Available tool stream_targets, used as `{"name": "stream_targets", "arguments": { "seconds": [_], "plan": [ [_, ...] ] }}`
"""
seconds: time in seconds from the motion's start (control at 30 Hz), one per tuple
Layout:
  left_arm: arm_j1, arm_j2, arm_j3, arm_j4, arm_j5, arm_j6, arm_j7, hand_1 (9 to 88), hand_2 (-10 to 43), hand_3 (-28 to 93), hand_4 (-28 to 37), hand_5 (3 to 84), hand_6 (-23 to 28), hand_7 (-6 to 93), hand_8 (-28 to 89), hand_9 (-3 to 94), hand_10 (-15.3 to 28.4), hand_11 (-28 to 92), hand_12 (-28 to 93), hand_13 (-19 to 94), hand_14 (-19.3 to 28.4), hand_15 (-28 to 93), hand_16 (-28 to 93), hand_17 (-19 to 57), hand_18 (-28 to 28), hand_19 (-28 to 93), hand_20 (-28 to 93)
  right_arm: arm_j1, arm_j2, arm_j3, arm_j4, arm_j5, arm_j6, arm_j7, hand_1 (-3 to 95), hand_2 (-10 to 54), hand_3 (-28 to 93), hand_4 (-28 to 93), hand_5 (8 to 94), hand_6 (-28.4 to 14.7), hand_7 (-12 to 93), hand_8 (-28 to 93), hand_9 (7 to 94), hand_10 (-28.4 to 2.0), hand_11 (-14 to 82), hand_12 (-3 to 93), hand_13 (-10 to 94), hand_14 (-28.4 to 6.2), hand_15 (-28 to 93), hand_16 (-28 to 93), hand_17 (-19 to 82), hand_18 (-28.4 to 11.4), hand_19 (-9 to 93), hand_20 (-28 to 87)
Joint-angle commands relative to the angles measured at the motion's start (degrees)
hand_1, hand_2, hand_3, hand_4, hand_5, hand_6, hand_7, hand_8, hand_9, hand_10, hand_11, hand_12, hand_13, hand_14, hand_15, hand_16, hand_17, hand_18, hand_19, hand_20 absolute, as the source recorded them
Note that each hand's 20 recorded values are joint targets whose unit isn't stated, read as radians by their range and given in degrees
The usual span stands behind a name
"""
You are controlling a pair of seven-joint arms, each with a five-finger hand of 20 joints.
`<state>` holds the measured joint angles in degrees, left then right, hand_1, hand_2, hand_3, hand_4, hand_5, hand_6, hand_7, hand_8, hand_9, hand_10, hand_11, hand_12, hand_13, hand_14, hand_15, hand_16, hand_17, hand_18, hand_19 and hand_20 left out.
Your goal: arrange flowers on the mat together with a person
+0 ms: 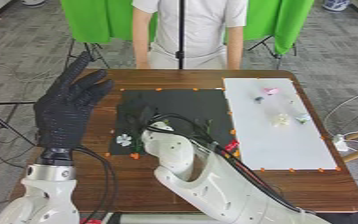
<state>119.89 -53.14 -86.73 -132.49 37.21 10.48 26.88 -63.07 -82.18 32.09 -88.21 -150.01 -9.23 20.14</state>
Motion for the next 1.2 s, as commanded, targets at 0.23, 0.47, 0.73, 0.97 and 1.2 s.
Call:
{"name": "stream_targets", "arguments": {
  "seconds": [0.23, 0.47, 0.73, 0.97, 1.2],
  "plan": [
    [1.71, 1.22, -0.34, -0.29, -0.57, 1.03, 0.16, 22.5, 9.1, 78, -27.7, 36.5, 8.4, 9.9, -10, 38.1, 21.7, 24, 9, 30, 28.4, 54, -12, -4.9, 26.4, 71, -3, -0.28, -0.92, 2.10, -1.48, 1.70, -0.52, 0.00, 46.9, -9.5, 70, -28, 69.1, 7.2, 12, -14, 84.6, -7.7, 18.2, 22.6, 69, -7.7, 47, 13, 15, -14.7, 69, 9],
    [7.15, 2.51, -2.25, -2.09, -1.16, 4.29, 3.47, 22.6, 9.1, 78, -27.7, 36.6, 8.4, 10.0, -10, 38.1, 21.7, 24, 9, 30, 28.4, 54, -12, -4.9, 26.4, 71, -3, -8.22, -7.21, 19.07, -9.23, 14.99, -12.90, -2.31, 42.5, -9.5, 76, -28, 68.0, 6.5, 12, -14, 81.4, -9.2, 22.1, 17.3, 68, -8.4, 46, 13, 15, -14.8, 69, 10],
    [10.62, 0.03, -4.71, -2.29, 0.53, 5.01, 0.68, 22.8, 9.3, 78, -27.7, 36.6, 8.6, 10.5, -10, 38.0, 21.7, 24, 9, 29, 28.4, 54, -12, -4.8, 26.5, 71, -3, -17.24, -9.41, 40.97, -21.38, 61.79, -22.57, 16.55, 31.7, -5.8, 79, -28, 59.3, 1.4, 12, -14, 68.1, -14.1, 16.8, 12.5, 58, -14.0, 43, 11, 11, -16.7, 68, 11],
    [13.37, -4.93, -6.71, -2.65, 3.66, 4.39, -5.27, 22.5, 9.2, 78, -27.8, 36.6, 8.6, 10.4, -10, 37.2, 21.4, 24, 9, 28, 28.4, 53, -12, -6.0, 25.5, 67, -4, -28.50, -6.12, 53.42, -29.34, 83.65, -16.66, 21.32, 26.3, -0.3, 79, -28, 54.7, 0.1, 12, -13, 60.8, -15.7, 14.3, 11.6, 52, -17.3, 40, 10, 8, -17.3, 63, 10],
    [13.77, -4.07, -6.39, -1.69, 2.39, 3.90, -3.51, 21.9, 9.3, 77, -28.1, 36.8, 8.6, 10.1, -10, 36.7, 21.1, 23, 9, 28, 28.2, 51, -12, -6.8, 24.7, 63, -4, -38.03, -2.79, 59.12, -33.72, 88.75, -7.26, 13.75, 21.4, 4.8, 79, -28, 48.4, 0.3, 11, -13, 54.4, -16.5, 11.8, 11.1, 46, -20.2, 35, 10, 6, -18.0, 58, 11]
  ]
}}
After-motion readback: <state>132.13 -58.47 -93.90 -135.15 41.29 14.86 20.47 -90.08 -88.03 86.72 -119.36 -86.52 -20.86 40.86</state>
